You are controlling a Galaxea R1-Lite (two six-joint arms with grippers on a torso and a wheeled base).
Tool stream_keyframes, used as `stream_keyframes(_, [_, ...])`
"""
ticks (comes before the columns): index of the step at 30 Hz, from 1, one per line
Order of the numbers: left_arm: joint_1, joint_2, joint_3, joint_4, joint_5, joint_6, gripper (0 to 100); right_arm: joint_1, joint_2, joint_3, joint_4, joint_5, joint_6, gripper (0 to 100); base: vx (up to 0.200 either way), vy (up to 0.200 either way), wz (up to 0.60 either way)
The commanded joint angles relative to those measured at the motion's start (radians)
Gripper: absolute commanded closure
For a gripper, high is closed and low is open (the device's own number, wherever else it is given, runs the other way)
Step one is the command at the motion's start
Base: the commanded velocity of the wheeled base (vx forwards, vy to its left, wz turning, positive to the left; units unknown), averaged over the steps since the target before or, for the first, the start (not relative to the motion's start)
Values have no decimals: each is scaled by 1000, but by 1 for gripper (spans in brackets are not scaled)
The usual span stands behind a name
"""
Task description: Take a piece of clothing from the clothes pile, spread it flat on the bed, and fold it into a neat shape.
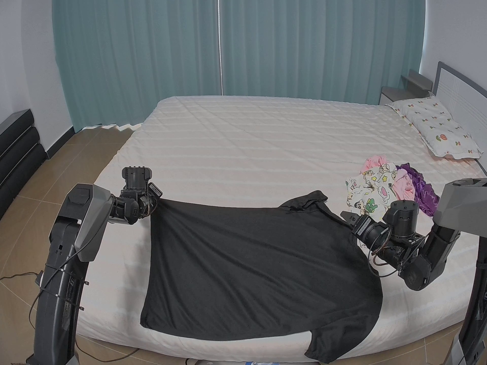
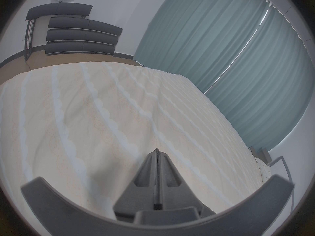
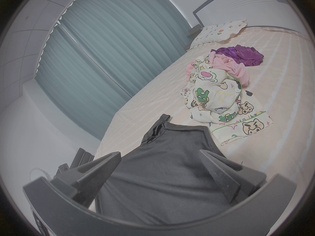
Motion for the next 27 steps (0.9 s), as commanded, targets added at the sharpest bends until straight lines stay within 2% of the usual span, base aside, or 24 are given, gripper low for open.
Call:
stream_keyframes(1, [1, -2, 0, 0, -1, 0, 100, 0, 2, 0, 0, -1, 0, 0, 0, 0, 0])
stream_keyframes(4, [-4, -2, 0, 4, -11, 0, 100, 0, 5, 0, 0, 0, 0, 0, 0, 0, 0])
stream_keyframes(5, [-5, -3, 0, 4, -16, 0, 0, 0, 5, 0, 0, 0, 0, 0, 0, 0, 0])
stream_keyframes(15, [-5, -11, 0, 17, -19, -23, 0, -1, 4, 5, 3, 0, -2, 0, 0, 0, 0])
stream_keyframes(16, [0, -71, 12, 70, -19, -113, 0, -7, -1, 5, 4, 8, -6, 0, 0, 0, 0])
stream_keyframes(17, [1, -80, 15, 80, -19, -124, 0, -9, -1, 3, 4, 8, -6, 0, 0, 0, 0])
stream_keyframes(19, [3, -160, 54, 133, -34, -211, 0, -15, 5, -15, 10, 13, -8, 0, 0, 0, 0])
stream_keyframes(20, [3, -206, 95, 133, -53, -242, 0, -15, 10, -30, 18, 14, -8, 0, 0, 0, 0])
stream_keyframes(23, [0, -304, 228, 130, -151, -257, 0, -18, 36, -69, 38, 30, -8, 0, 0, 0, 0])
stream_keyframes(24, [0, -304, 228, 130, -151, -257, 0, -18, 36, -69, 38, 30, -8, 0, 0, 0, 0])
stream_keyframes(25, [-2, -375, 314, 135, -208, -268, 0, -23, 61, -127, 76, 43, -8, 0, 0, 0, 0])
stream_keyframes(27, [-5, -425, 397, 132, -223, -270, 0, -23, 79, -178, 121, 46, -6, 0, 0, 0, 0])
